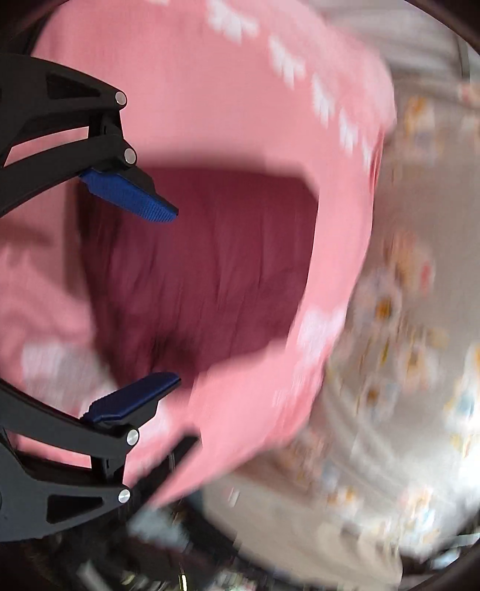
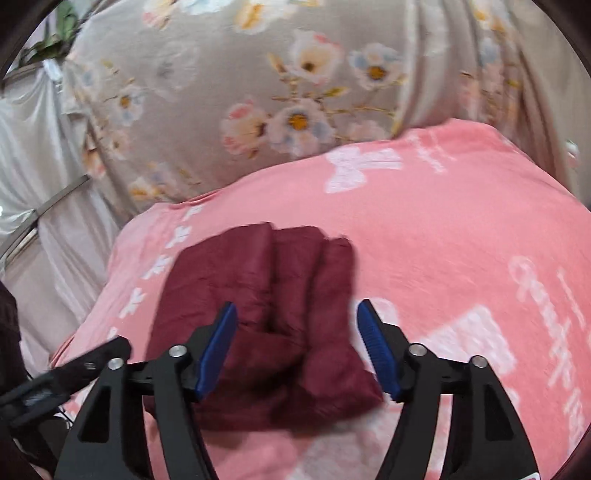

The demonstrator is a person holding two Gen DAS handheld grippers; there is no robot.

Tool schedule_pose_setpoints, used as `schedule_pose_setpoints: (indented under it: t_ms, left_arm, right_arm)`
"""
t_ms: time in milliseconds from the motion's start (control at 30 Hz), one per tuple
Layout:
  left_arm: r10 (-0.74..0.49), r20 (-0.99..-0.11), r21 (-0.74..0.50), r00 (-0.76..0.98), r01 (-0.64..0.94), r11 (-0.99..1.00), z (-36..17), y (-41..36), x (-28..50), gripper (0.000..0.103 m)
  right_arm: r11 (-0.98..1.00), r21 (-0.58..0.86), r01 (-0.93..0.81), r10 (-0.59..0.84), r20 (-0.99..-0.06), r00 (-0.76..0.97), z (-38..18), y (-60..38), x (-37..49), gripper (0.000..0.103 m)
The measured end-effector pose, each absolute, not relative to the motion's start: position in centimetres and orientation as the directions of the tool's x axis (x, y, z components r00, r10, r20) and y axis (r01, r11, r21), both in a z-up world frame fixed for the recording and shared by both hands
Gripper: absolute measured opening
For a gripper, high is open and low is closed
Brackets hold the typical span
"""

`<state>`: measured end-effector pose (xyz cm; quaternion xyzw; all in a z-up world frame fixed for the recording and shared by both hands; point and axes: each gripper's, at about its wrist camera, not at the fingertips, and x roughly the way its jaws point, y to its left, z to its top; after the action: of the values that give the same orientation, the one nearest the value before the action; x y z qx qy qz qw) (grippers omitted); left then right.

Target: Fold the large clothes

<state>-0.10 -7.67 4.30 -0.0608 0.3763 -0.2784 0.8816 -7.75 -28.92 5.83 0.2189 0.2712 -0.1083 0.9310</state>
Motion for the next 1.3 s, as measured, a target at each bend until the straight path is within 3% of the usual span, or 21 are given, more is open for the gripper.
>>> schedule_pose_setpoints:
  t_ms: [133,333,367,433,533,733,967,1300]
  left_arm:
    - [-0.411,-0.729,-0.318,0.547,0.261,0.911,0.8,-4.8,3.9,0.079]
    - [-0.330,-0.757,-0.261,0.564,0.203,0.944,-1.1,-4.3,5.0,0.079]
    - [-0.323,-0.756,-0.248,0.570,0.207,0.946,-1.1,-4.4,4.9,0.079]
    - [-0.309,-0.756,-0.226,0.577,0.213,0.950,-1.0,-4.7,5.0,0.079]
    - [-0.316,-0.754,-0.227,0.576,0.222,0.948,-0.6,-5.1,5.3,0.079]
    - [-0.333,-0.728,-0.231,0.599,0.244,0.942,1.0,-6.9,6.4,0.079]
    - [-0.347,-0.696,-0.198,0.629,0.296,0.934,2.8,-11.4,7.8,0.079]
    - [-0.303,-0.740,-0.148,0.600,0.295,0.944,0.2,-15.7,10.5,0.080]
  right_arm:
    - [0.901,0.335,0.276,-0.022,-0.600,0.799,5.7,-27.1,-2.4,0.071]
    - [0.875,0.352,0.332,0.004,-0.691,0.723,3.1,-27.4,3.9,0.067]
    - [0.875,0.347,0.338,0.006,-0.706,0.708,2.6,-27.4,4.6,0.061]
    - [0.878,0.353,0.325,0.034,-0.721,0.692,1.7,-27.5,5.3,0.019]
    - [0.881,0.363,0.303,0.035,-0.688,0.725,2.6,-27.9,4.6,0.008]
    - [0.904,0.264,0.336,-0.101,-0.631,0.769,5.7,-30.6,2.3,0.007]
    - [0.879,0.259,0.401,-0.120,-0.692,0.711,1.3,-34.4,1.9,0.007]
    - [0.872,0.269,0.409,-0.112,-0.703,0.703,-2.7,-34.4,1.7,0.010]
